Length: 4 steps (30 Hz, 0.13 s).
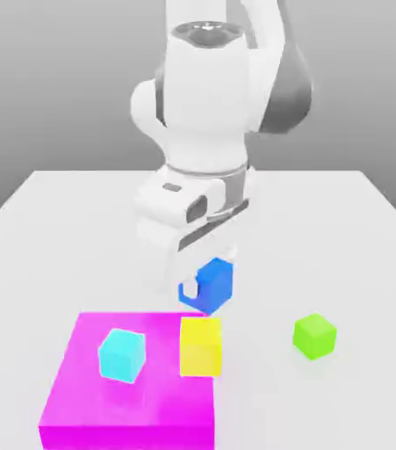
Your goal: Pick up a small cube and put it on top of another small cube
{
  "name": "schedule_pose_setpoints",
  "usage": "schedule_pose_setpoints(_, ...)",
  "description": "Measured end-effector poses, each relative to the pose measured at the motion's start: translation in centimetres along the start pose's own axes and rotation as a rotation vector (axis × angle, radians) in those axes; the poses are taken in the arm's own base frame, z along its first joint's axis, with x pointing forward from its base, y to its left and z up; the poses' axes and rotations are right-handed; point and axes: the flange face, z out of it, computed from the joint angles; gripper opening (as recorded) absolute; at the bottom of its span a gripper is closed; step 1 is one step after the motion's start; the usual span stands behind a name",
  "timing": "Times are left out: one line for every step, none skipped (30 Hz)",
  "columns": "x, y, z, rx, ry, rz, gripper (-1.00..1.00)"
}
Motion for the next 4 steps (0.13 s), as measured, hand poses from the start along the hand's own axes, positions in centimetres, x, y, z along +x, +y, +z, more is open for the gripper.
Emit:
schedule_pose_setpoints(-0.09, 0.06, 1.15, -0.002, 0.000, 0.001, 1.00)
schedule_pose_setpoints(-0.09, 0.06, 1.15, -0.002, 0.000, 0.001, 1.00)
schedule_pose_setpoints(-0.09, 0.06, 1.15, -0.002, 0.000, 0.001, 1.00)
schedule_pose_setpoints(-0.09, 0.06, 1.15, -0.002, 0.000, 0.001, 1.00)
